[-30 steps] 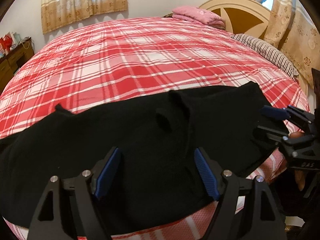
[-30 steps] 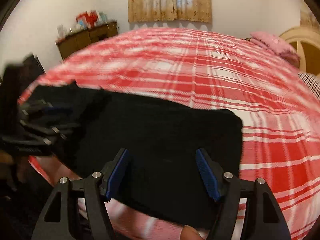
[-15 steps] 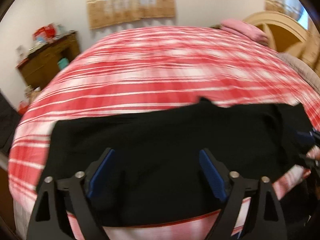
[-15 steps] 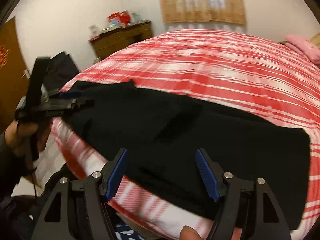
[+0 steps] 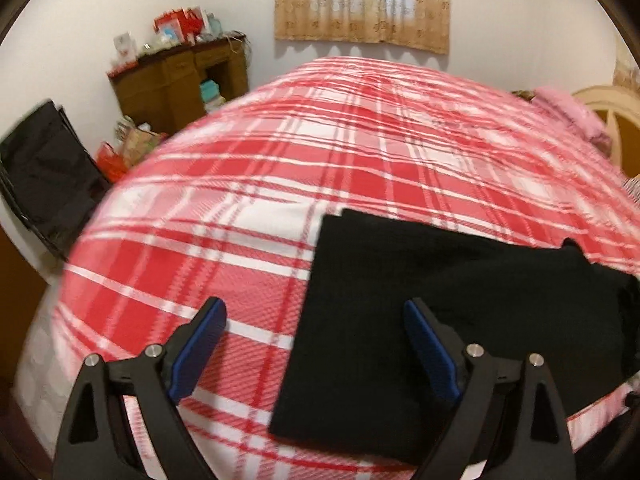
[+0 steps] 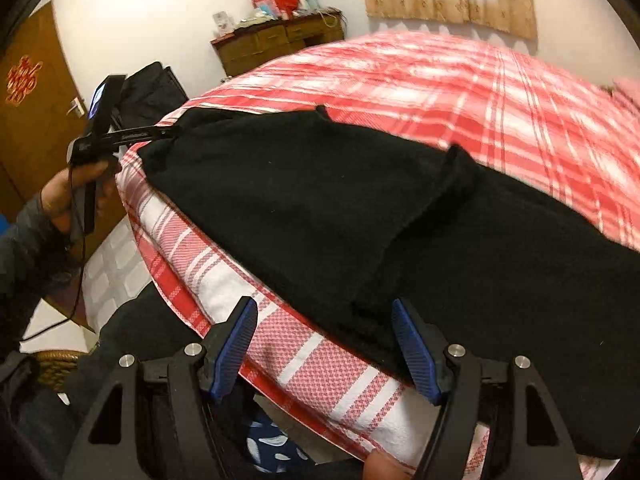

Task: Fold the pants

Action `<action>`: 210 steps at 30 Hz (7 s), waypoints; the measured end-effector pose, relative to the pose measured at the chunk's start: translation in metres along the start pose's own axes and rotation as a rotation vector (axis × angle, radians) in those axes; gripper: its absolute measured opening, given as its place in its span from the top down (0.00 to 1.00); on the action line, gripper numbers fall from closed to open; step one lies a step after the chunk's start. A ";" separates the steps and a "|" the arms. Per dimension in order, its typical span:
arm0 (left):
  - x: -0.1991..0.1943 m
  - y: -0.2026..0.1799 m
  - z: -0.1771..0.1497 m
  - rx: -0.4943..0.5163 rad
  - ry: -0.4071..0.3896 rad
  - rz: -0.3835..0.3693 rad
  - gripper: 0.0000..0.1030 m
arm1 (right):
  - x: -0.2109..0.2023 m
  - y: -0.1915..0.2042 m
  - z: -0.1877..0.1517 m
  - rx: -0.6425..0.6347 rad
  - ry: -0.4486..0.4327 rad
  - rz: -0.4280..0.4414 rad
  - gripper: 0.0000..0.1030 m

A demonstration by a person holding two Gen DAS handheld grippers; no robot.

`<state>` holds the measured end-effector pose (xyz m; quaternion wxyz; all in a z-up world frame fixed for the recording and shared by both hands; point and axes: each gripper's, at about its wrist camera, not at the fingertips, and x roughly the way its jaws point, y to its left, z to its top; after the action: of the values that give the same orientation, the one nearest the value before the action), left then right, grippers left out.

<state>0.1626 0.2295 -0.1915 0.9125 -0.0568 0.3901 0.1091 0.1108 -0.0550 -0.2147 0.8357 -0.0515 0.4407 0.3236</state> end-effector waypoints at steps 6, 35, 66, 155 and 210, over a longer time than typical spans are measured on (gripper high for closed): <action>0.004 -0.009 -0.002 0.024 -0.011 -0.046 0.10 | -0.021 -0.002 0.003 0.033 -0.089 0.024 0.31; 0.003 0.003 0.004 -0.021 0.003 -0.211 0.63 | -0.030 -0.010 -0.004 0.068 -0.161 0.000 0.31; -0.109 -0.081 0.037 -0.045 -0.157 -0.591 0.73 | -0.083 -0.053 0.002 0.195 -0.234 -0.087 0.31; -0.033 -0.227 -0.028 0.210 0.046 -0.463 0.33 | -0.139 -0.168 -0.028 0.517 -0.215 0.000 0.86; -0.018 -0.290 -0.025 0.365 0.028 -0.331 0.04 | -0.086 -0.177 0.007 0.478 -0.186 -0.045 0.58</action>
<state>0.2040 -0.0596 -0.1907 0.9076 0.0442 0.4014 -0.1150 0.1848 -0.2338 -0.1798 0.8680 0.1679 0.4247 0.1950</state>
